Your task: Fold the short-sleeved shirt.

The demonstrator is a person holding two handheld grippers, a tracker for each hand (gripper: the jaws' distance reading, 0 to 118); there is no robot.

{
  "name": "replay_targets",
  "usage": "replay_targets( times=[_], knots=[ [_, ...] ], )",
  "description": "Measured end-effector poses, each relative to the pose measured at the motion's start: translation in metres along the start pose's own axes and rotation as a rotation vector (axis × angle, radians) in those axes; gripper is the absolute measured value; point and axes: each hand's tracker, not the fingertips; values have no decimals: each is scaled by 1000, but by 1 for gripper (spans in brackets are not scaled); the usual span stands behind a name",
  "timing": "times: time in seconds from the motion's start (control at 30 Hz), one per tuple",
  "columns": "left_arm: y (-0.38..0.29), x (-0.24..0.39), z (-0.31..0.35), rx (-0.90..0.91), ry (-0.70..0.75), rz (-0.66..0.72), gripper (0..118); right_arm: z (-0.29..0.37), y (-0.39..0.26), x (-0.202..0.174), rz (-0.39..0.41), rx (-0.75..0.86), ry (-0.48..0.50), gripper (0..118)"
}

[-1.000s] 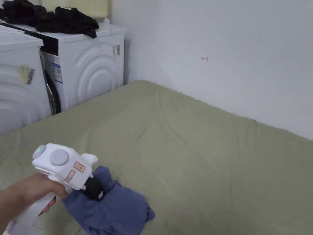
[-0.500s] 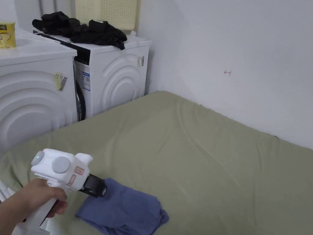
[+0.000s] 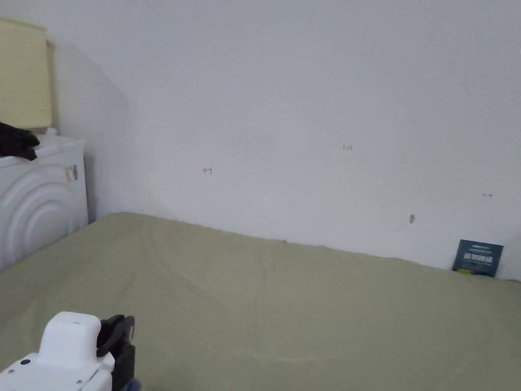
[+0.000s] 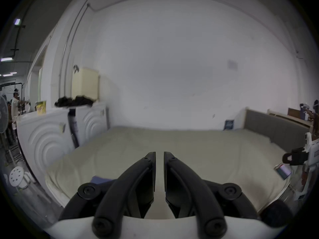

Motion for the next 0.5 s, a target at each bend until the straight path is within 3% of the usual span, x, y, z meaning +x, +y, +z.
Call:
replay_targets(
  times=[0.2,0.4,0.5],
  knots=[
    [37,87,48,159,-104,-63,9,73,47,-6,149,210,-158,1],
    [50,125,79,187,-110,-112,9,91,64,-10,162,305,-234,1],
    [47,128,78,174,-102,-116,9,90,64,-16,173,322,-323,1]
  ],
)
